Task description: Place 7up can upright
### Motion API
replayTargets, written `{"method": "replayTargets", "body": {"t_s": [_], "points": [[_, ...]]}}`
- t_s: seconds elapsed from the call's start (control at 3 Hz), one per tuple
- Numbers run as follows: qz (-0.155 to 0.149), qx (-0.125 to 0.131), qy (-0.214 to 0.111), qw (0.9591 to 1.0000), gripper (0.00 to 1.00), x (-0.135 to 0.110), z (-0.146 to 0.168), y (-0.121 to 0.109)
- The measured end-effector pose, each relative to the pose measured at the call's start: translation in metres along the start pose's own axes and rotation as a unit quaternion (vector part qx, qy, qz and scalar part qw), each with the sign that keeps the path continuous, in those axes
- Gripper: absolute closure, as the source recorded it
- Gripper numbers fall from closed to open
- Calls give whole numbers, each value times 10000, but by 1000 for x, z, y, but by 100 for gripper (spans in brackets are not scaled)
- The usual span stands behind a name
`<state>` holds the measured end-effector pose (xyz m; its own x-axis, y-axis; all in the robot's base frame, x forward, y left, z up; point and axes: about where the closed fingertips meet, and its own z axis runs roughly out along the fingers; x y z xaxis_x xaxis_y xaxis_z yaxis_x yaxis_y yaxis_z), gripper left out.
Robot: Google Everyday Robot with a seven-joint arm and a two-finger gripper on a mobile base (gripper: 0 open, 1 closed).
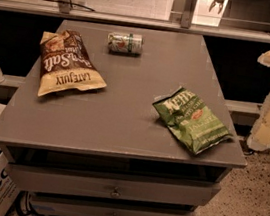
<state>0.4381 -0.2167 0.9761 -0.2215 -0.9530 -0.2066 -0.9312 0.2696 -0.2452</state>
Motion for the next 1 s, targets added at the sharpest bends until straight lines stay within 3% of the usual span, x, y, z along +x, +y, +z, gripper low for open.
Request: {"method": "replayTargets", "body": {"t_s": [0.33, 0.67, 1.0], "points": [[0, 1, 0, 10000, 0, 0, 0, 0], [-204, 43, -47, 9998, 0, -19, 12, -2], [-561, 93, -237, 9981, 0, -55, 29, -13]]}}
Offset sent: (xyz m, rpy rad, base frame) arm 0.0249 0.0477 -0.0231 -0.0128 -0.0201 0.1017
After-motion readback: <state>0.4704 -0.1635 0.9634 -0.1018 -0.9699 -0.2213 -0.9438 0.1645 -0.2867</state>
